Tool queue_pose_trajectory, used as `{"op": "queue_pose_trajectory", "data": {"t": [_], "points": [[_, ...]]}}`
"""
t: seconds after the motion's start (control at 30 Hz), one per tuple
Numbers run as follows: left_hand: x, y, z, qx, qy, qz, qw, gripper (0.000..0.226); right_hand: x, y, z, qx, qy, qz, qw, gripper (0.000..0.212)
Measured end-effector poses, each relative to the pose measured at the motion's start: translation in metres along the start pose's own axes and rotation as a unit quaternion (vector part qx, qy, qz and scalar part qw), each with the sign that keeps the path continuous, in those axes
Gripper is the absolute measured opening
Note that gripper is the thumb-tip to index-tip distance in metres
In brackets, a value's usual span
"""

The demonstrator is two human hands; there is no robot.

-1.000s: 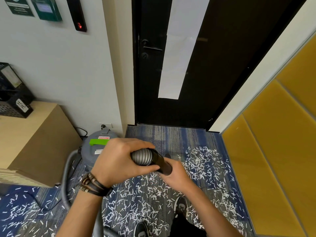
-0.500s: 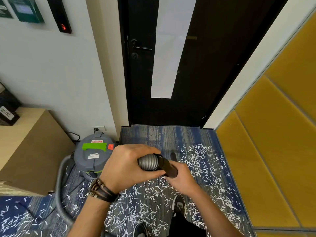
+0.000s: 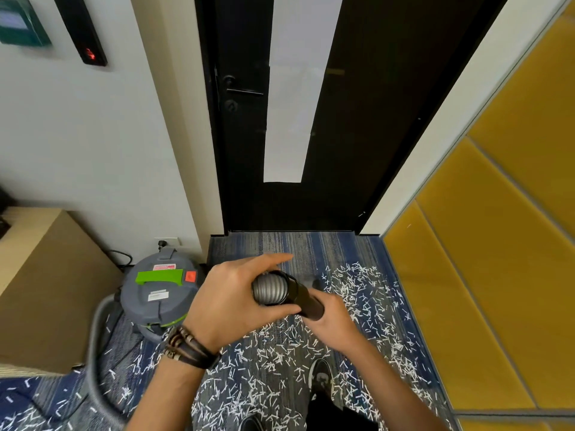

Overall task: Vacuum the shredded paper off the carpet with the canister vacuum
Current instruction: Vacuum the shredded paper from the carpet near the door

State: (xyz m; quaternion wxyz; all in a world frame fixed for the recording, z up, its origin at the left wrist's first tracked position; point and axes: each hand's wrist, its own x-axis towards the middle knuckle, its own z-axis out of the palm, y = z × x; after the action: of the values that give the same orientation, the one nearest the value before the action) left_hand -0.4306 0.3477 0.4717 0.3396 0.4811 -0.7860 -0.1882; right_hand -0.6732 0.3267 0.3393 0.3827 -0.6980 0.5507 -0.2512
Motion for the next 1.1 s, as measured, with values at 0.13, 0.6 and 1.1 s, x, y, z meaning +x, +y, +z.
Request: {"op": "queue_pose_trajectory", "data": {"t": [0.13, 0.6, 1.1], "points": [[0.01, -0.005, 0.011, 0.054, -0.021, -0.083, 0.995, 0.075, 0.021, 0.008, -0.006, -0.014, -0.011, 0.012, 1.0, 0.017], [0.045, 0.002, 0.026, 0.052, 0.009, -0.079, 0.995, 0.048, 0.04, 0.035, -0.031, 0.01, -0.006, 0.01, 1.0, 0.023], [0.062, -0.003, 0.042, 0.025, -0.008, -0.062, 0.998, 0.049, 0.041, 0.061, -0.033, 0.004, 0.017, 0.021, 1.0, 0.014]]}}
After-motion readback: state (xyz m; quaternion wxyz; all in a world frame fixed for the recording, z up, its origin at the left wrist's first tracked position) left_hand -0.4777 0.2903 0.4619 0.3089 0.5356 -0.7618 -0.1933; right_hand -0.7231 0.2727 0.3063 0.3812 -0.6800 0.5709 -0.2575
